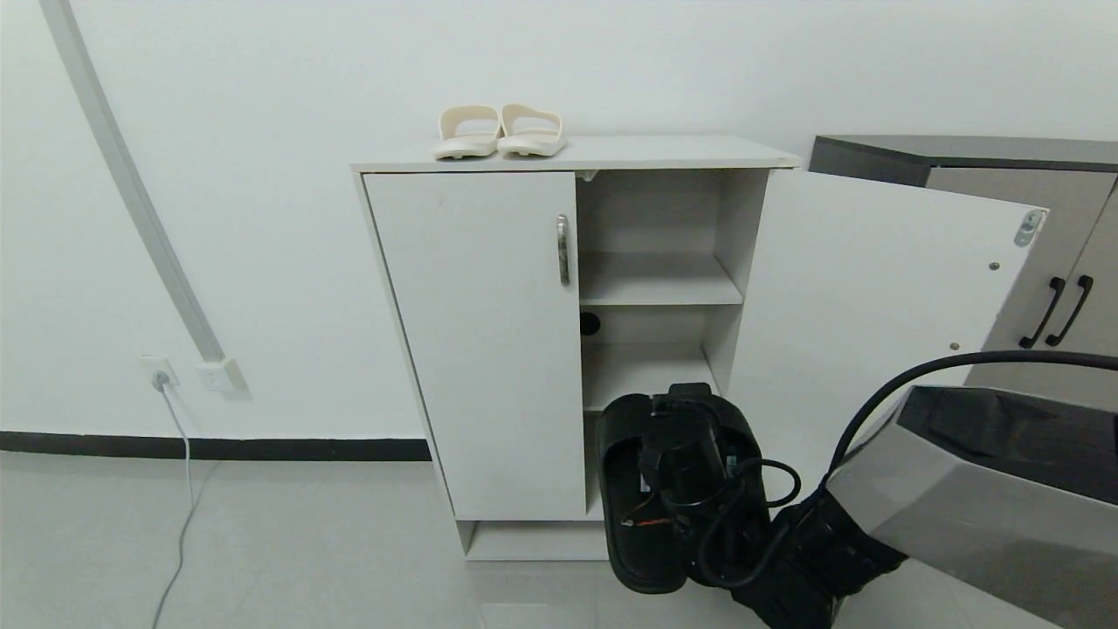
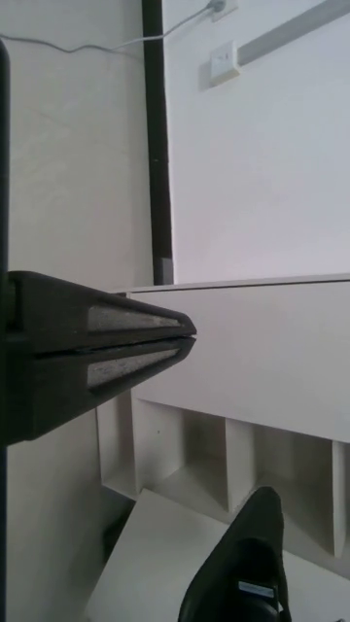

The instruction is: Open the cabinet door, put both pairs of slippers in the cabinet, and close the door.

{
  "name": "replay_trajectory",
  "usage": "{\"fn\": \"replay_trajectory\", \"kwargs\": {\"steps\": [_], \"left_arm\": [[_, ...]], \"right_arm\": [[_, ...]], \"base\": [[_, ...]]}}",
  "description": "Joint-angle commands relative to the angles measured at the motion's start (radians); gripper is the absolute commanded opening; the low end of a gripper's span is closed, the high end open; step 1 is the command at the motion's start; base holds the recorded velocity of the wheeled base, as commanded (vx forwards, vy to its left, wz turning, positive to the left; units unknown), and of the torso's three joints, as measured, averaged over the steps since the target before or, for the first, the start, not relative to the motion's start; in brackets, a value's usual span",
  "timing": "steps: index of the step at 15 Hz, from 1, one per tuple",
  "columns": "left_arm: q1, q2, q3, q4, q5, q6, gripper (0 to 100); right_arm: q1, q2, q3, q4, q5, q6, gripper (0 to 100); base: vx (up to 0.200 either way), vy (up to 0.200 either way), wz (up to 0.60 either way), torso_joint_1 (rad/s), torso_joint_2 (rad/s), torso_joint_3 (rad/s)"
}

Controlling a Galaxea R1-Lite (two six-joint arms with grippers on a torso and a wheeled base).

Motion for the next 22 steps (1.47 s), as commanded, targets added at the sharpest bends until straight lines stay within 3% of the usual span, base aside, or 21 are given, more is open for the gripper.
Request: {"fn": "replay_trajectory", "kwargs": {"steps": [1,9,22], "left_arm": [[0.000,0.002,0.000,0.000,0.000,0.000,0],[0.000,0.002,0.000,0.000,-0.001,0.000,0],[0.000,0.003,-0.002,0.001,-0.001,0.000,0]], "right_arm": [[-0.001,0.022,0.056,-0.061,0.041,-0.032,0],[-0.024,0.053,0.058,-0.091,0.048,-0.054,0],[-0.040,0.093,0.043,-0.094,0.051,-0.054,0]], "base": [[0.000,0.000,0.00,0.000,0.00,0.000],[0.000,0.000,0.00,0.000,0.00,-0.008],[0.000,0.000,0.00,0.003,0.00,-0.187]]}}
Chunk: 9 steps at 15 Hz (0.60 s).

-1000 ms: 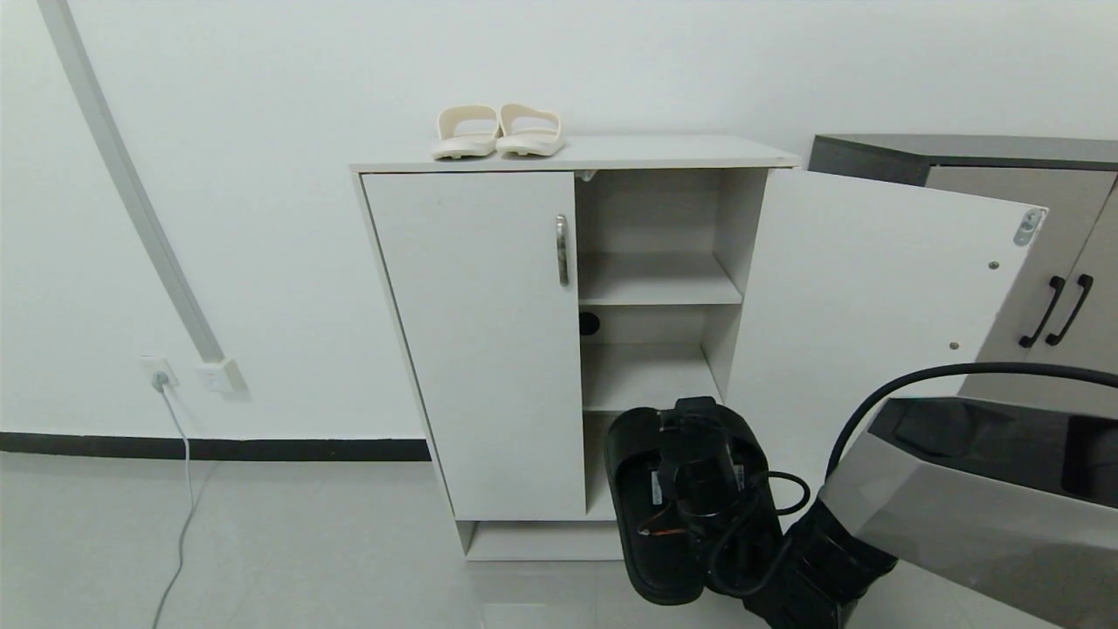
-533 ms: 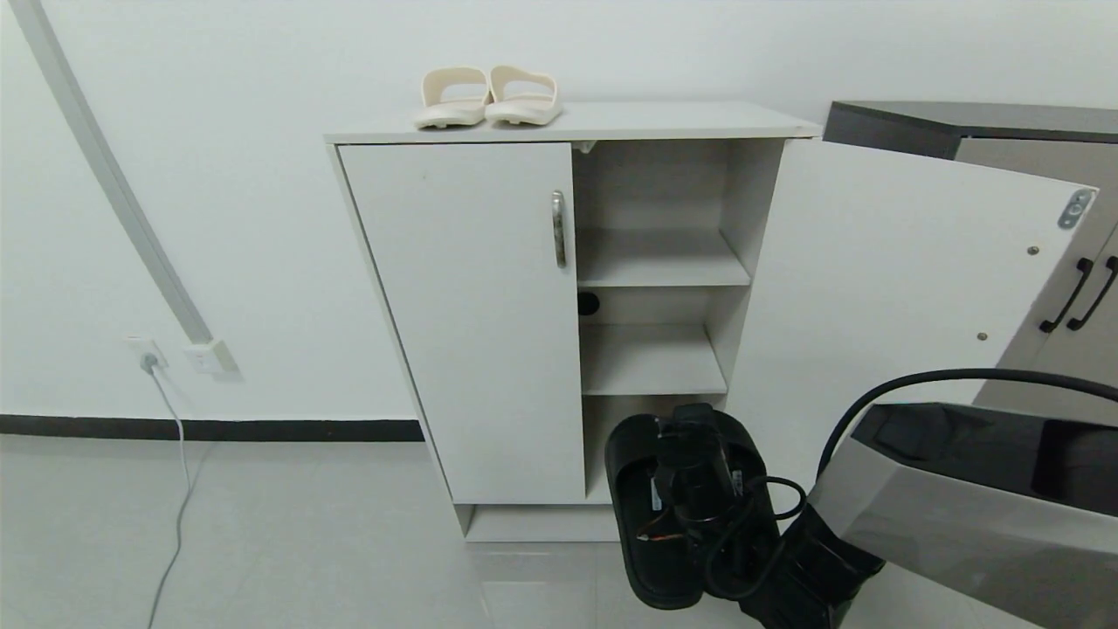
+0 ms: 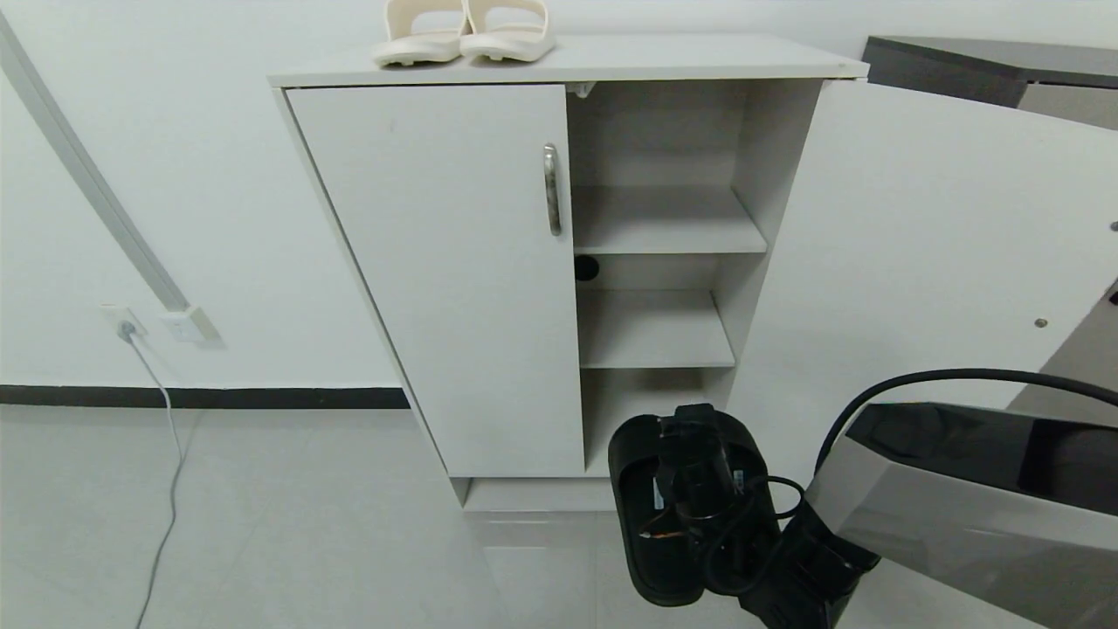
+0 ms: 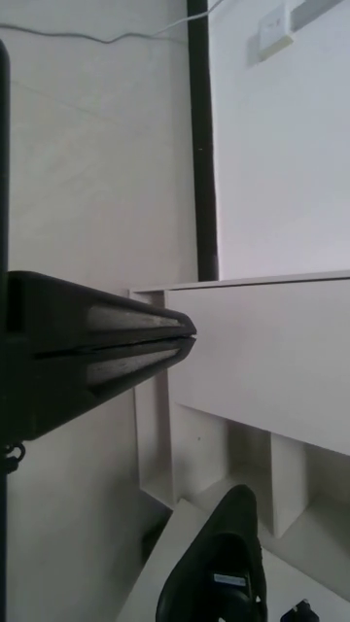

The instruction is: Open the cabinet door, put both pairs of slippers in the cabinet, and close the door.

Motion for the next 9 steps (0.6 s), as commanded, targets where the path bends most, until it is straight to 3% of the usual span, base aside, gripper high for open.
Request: {"fn": "replay_trajectory", "kwargs": {"steps": [1,4,7,9], "left_arm": [[0.000,0.001,0.000,-0.001,0.000,-0.001,0],[0.000,0.000,0.002,-0.002,0.000,-0.001,0],[0.000,0.000,0.002,-0.002,0.001,-0.001,0],[0.000,0.000,0.002,-0.002,0.001,-0.002,0]], "right_arm": [[-0.005,0.018,-0.002,-0.002,-0.003,0.000,0],[-0.010,0.061,-0.017,-0.070,-0.009,-0.020,0],[-0.037,0.120,-0.014,-0.387,-0.009,-0.190,0],[-0.054,0.145,-0.017,-0.490,-0.007,-0.270,0]], "base": [[0.000,0.000,0.00,0.007,0.01,-0.207],[0.000,0.000,0.00,0.001,0.00,-0.201],[0.000,0.000,0.00,0.005,0.00,-0.058],[0.000,0.000,0.00,0.000,0.00,0.000]]}}
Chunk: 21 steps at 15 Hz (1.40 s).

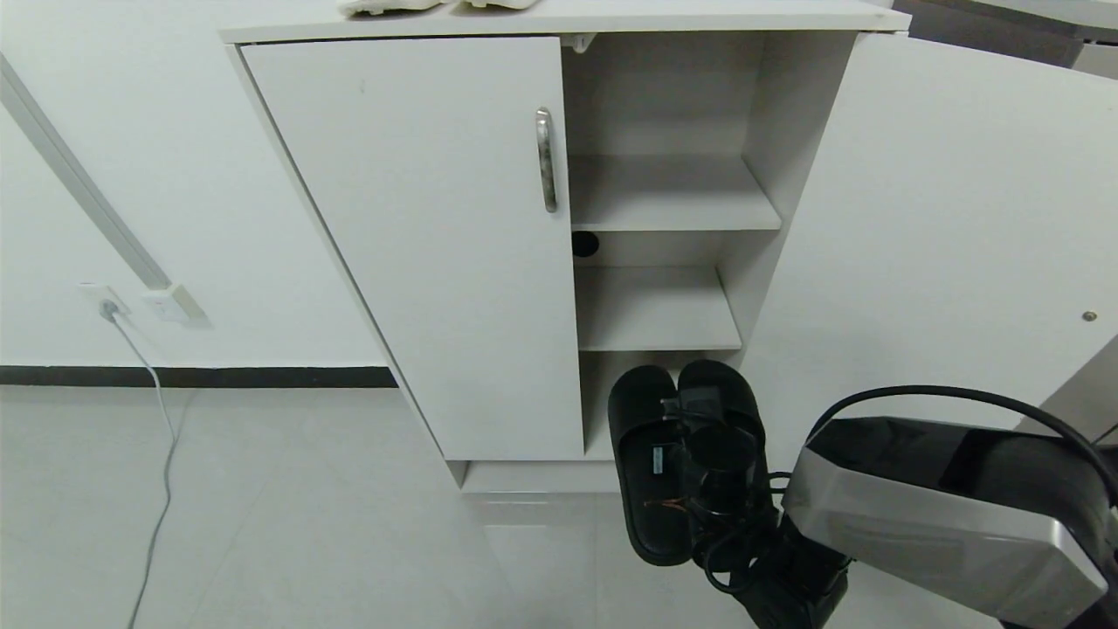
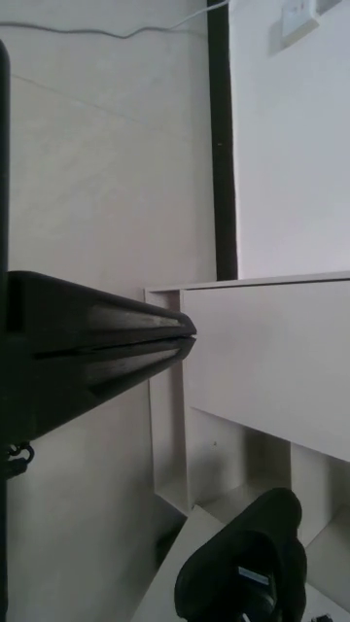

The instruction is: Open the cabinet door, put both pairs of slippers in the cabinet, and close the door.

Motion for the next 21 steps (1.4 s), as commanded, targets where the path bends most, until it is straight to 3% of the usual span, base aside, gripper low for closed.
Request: {"fn": "replay_trajectory", "kwargs": {"steps": [1,7,19,21], "left_arm": [[0.000,0.000,0.000,0.000,0.000,0.001,0],[0.000,0.000,0.000,0.000,0.000,0.001,0],[0.000,0.000,0.000,0.000,0.000,-0.001,0],[0.000,0.000,0.000,0.000,0.000,-0.001,0]], "right_arm": [[-0.014,0.037,-0.001,-0.015,0.002,-0.014,0],[-0.017,0.032,-0.005,-0.021,0.000,-0.019,0],[-0.022,0.032,-0.009,-0.021,0.000,-0.017,0],[-0.022,0.032,-0.019,-0.018,0.007,-0.017,0]], "base": [[0.000,0.000,0.00,0.000,0.00,0.000],[0.000,0.000,0.00,0.000,0.00,0.000],[0.200,0.000,0.00,0.003,0.00,0.002],[0.000,0.000,0.00,0.000,0.00,0.000]]}}
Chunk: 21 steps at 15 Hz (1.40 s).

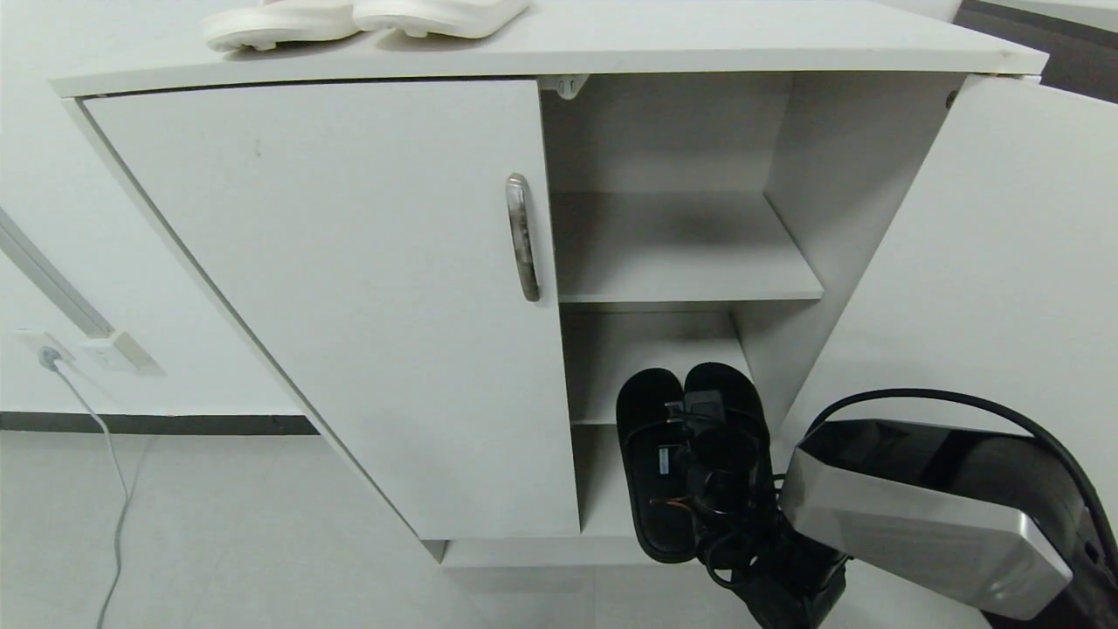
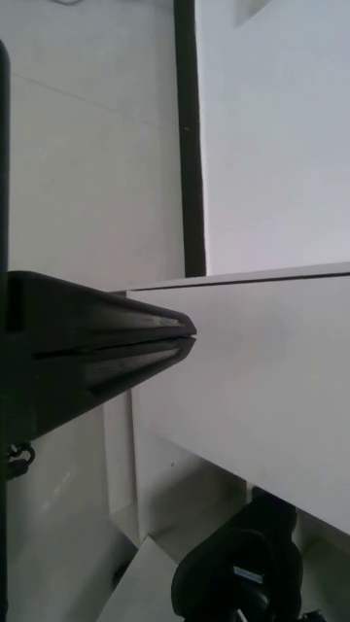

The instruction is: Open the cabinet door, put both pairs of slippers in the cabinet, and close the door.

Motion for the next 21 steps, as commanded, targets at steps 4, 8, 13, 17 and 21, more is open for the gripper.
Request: {"fn": "replay_trajectory", "kwargs": {"steps": [4,8,13,17,21], "left_arm": [[0.000,0.001,0.000,-0.001,0.000,0.000,0],[0.000,0.001,0.000,-0.001,0.000,0.000,0],[0.000,0.001,0.000,-0.001,-0.001,0.001,0],[0.000,0.001,0.000,-0.001,0.000,0.000,0],[0.000,0.001,0.000,-0.001,0.000,0.001,0]], "right_arm": [[-0.028,0.013,-0.103,0.075,0.039,0.011,0],[-0.068,0.017,-0.293,0.376,0.119,0.150,0],[-0.096,0.071,-0.415,0.468,0.167,0.173,0],[-0.097,0.077,-0.425,0.468,0.165,0.173,0],[-0.106,0.082,-0.445,0.477,0.167,0.144,0]], "base": [[0.000,0.000,0.00,0.000,0.00,0.000],[0.000,0.000,0.00,0.000,0.00,0.000],[0.000,0.000,0.00,0.000,0.00,0.000],[0.050,0.000,0.00,-0.001,0.00,0.001],[0.000,0.000,0.00,0.000,0.00,0.000]]}}
